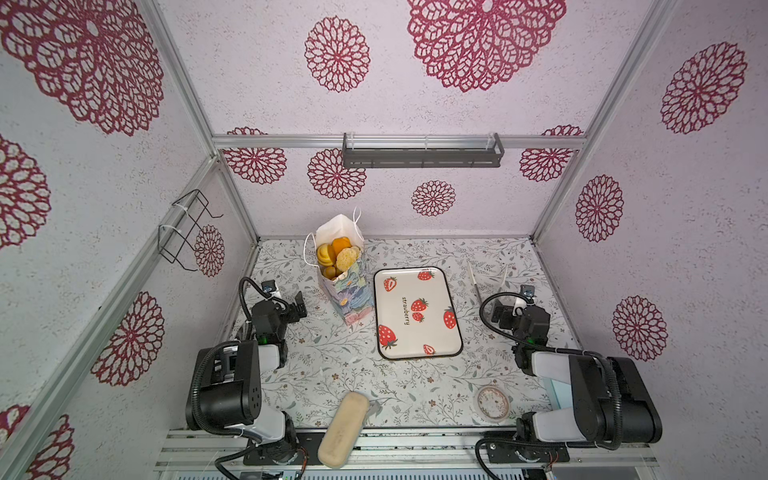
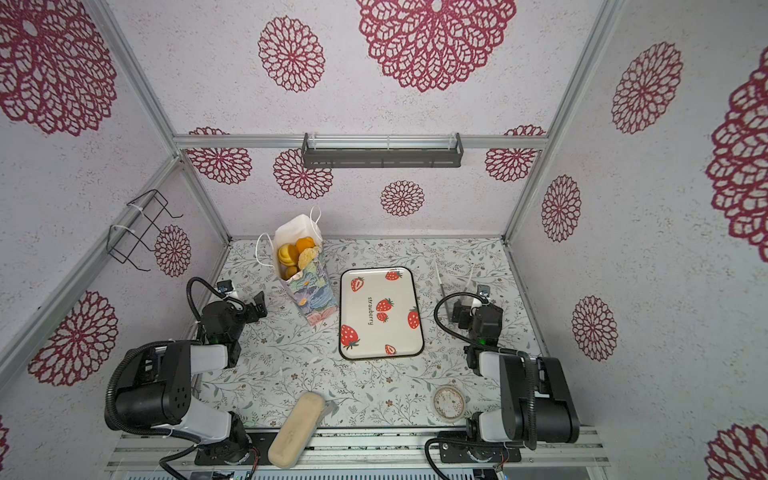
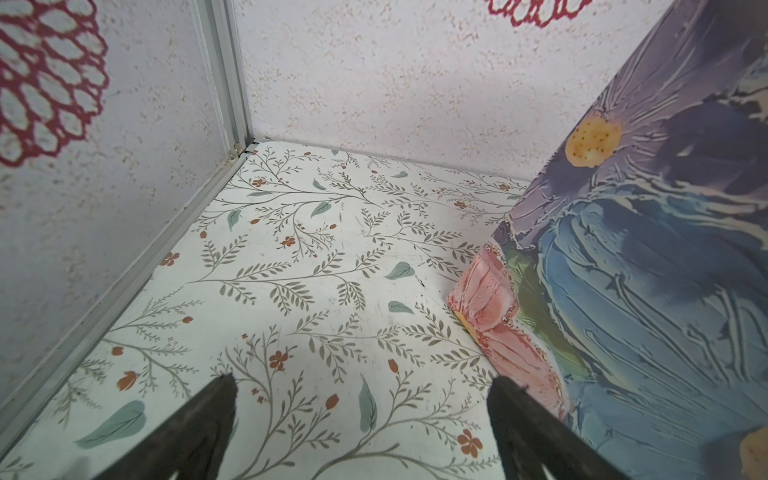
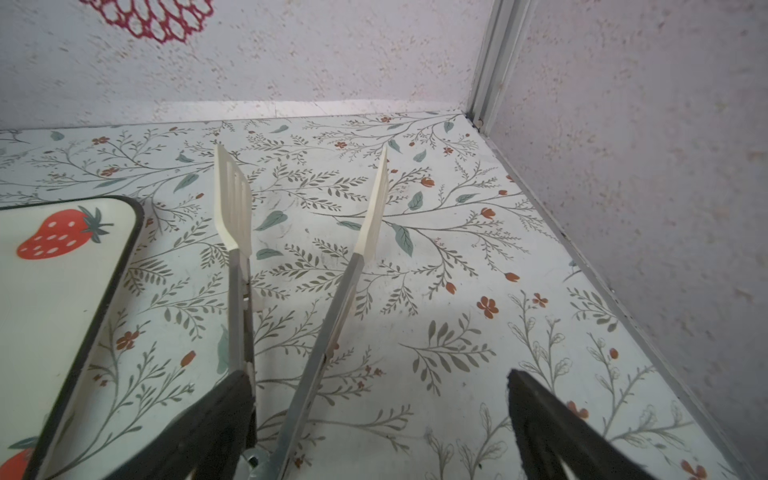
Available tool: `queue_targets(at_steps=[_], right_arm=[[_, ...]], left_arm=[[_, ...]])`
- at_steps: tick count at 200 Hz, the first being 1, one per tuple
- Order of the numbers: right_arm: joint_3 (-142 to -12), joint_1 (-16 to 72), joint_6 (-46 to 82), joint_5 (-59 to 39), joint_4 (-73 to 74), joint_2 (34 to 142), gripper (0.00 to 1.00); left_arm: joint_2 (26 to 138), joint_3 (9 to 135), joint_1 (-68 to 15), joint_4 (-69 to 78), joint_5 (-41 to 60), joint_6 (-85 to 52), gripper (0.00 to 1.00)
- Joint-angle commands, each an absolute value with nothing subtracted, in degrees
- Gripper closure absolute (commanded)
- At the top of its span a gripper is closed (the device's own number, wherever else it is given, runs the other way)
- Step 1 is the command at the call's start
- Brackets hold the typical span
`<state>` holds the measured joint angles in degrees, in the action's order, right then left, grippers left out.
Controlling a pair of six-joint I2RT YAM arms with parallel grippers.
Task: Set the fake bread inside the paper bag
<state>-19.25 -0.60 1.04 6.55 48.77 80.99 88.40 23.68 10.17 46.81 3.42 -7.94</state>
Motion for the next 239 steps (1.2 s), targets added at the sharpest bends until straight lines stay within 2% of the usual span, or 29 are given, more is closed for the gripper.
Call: queue_targets(at_steps=[1, 54, 83, 101, 239], right_arm=[[-18.79, -0.70, 0.49, 3.14, 55.59, 81.03, 0.04], [-14.40, 0.04, -0.08, 4.47, 69.09, 87.93, 0.05], [-14.59, 0.53, -0.60, 4.97, 68.41, 87.84, 0.05], [-14.85, 0.49, -0.54, 4.80, 68.08, 88.02, 0.01], [-15.05, 0.44, -0.45, 4.57, 67.61, 87.91, 0.01]], left_arm=[[87.80, 24.44, 10.16, 47.55, 3.38, -7.21, 0.03], [87.73, 24.40, 8.87, 47.26, 0.44, -6.59, 0.03], [87.72, 24.41, 8.70, 47.29, -0.02, -6.50, 0.03], [87.74, 24.44, 8.68, 47.25, 0.00, -6.50, 0.03], [88.29, 24.97, 9.40, 46.99, 1.11, -7.05, 0.03]])
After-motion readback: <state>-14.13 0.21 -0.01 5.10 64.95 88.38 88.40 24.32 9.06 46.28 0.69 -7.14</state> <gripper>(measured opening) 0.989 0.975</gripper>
